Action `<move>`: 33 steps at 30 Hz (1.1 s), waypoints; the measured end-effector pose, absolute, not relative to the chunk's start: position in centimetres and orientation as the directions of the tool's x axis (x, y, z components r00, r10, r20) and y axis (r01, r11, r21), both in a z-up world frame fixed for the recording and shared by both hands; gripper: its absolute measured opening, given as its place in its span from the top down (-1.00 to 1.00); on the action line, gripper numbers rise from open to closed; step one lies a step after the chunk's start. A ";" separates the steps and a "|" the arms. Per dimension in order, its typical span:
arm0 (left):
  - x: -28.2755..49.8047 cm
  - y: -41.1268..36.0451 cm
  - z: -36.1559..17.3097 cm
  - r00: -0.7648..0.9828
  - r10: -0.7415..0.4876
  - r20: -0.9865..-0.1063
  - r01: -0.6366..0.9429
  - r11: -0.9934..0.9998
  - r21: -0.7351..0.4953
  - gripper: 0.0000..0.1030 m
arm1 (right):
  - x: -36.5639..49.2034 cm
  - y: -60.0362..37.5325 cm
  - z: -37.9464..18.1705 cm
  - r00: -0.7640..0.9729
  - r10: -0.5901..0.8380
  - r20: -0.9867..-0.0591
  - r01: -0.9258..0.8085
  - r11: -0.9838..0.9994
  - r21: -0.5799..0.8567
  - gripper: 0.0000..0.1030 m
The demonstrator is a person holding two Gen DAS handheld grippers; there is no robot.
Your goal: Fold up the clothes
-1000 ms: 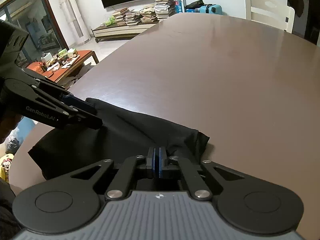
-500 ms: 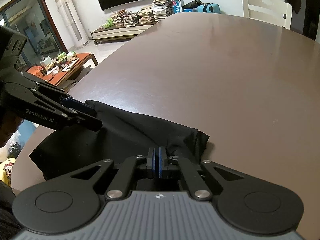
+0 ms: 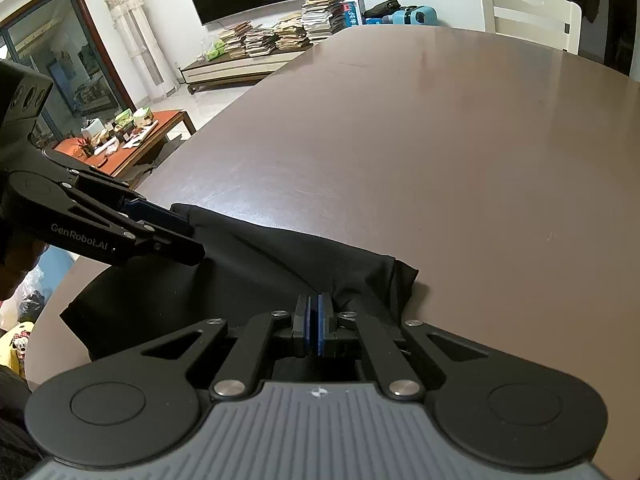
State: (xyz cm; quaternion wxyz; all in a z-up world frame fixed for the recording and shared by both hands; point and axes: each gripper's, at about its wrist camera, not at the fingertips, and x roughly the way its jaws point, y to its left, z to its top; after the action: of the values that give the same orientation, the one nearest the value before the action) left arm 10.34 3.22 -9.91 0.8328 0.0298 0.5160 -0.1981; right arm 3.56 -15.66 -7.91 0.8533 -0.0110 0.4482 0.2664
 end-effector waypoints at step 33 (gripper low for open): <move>9.4 2.0 -9.5 0.367 -0.290 -0.884 0.404 0.906 -0.130 0.24 | 2.5 -13.1 -6.8 0.456 0.467 -0.758 -0.496 0.840 0.219 0.88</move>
State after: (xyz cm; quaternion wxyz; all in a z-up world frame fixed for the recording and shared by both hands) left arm 9.42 2.05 -9.48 0.8249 0.0545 0.5218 -0.2104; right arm 2.47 -13.14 -6.77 0.8531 -0.0167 0.4385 0.2821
